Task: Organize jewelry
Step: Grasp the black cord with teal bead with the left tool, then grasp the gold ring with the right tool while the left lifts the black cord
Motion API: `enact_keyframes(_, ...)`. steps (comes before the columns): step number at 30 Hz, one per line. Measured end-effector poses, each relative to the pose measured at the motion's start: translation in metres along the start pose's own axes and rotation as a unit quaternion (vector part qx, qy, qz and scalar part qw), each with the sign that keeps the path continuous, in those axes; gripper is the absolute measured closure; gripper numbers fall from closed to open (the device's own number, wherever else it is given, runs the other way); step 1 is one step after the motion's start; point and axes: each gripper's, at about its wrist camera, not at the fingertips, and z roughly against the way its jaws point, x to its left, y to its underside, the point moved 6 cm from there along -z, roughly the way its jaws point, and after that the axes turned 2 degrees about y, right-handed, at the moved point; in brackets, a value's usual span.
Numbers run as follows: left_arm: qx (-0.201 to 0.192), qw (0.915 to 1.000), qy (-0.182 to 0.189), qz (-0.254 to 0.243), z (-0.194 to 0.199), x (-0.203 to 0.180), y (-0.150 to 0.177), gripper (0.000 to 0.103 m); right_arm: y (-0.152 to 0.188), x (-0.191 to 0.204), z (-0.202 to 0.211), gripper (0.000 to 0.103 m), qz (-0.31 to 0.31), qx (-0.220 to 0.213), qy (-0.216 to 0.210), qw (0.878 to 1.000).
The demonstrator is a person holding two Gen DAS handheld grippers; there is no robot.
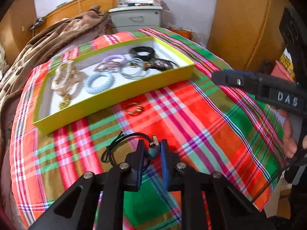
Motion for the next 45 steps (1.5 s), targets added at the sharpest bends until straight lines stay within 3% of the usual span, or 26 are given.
enact_keyframes(9, -0.032, 0.9987, -0.024, 0.031, 0.028, 0.036, 0.0, 0.086, 0.001, 0.035, -0.016, 0.07, 0.04, 0.011, -0.025, 0.999)
enact_keyframes(23, -0.034, 0.997, -0.033, 0.061, 0.026, 0.067, 0.008, 0.086, 0.003, 0.084, -0.055, 0.07, 0.112, 0.038, -0.056, 0.991)
enact_keyframes(45, -0.018, 0.9969, -0.016, 0.075, 0.006, 0.077, 0.008, 0.086, 0.002, 0.106, -0.092, 0.07, 0.157, 0.063, -0.034, 0.985)
